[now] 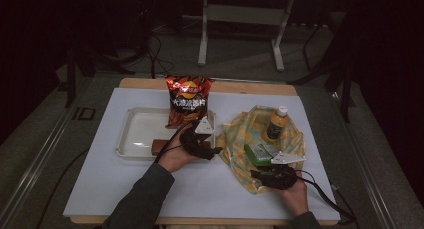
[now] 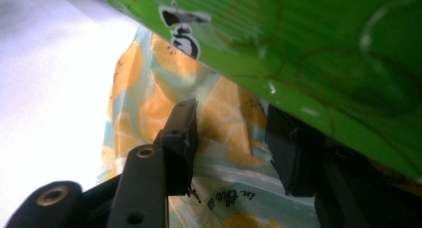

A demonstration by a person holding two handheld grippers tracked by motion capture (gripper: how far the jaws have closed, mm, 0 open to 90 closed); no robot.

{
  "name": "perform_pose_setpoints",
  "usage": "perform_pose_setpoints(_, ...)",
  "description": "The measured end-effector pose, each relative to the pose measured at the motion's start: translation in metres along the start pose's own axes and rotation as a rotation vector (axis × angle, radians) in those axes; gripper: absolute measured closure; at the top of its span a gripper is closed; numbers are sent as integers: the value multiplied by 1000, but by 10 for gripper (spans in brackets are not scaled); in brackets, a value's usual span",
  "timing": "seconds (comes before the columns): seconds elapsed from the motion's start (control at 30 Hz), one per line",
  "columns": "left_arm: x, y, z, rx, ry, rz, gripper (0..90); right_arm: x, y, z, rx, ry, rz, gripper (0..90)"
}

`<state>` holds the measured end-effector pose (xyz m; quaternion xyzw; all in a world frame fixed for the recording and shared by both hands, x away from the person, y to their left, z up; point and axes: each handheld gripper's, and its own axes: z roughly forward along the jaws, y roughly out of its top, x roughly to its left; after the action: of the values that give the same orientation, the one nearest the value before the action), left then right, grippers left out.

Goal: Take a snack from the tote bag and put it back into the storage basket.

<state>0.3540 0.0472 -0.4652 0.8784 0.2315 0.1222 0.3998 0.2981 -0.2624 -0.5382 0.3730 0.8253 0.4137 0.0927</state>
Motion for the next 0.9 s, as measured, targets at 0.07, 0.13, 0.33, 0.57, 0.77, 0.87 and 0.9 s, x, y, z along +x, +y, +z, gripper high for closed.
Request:
perform_pose_setpoints(0.07, -1, 0, 1, -4, 0, -1, 316, 0, 0, 0, 0, 0, 1, 557)
perform_pose_setpoints(0.13, -4, 2, 2, -13, -4, 1, 319, 0, 0, 0, -1, -1, 0, 557)
perform_pose_setpoints(0.33, -14, 5, 5, -23, 11, 43, 373, 0, 0, 0, -1, -1, -1, 557)
perform_pose_setpoints(0.57, -25, 10, 11, -36, 2, 67, 409, 0, 0, 0, -1, -7, -4, 573)
perform_pose_setpoints(0.77, -42, 16, 20, -39, -32, 119, 443, 0, 0, 0, -2, -9, -2, 576)
perform_pose_setpoints(0.87, -50, 19, 25, -37, -54, 143, 467, 0, 0, 0, -2, -10, 1, 581)
perform_pose_setpoints(0.9, -53, 20, 26, -37, -58, 153, 474, 0, 0, 0, -2, -10, 2, 584)
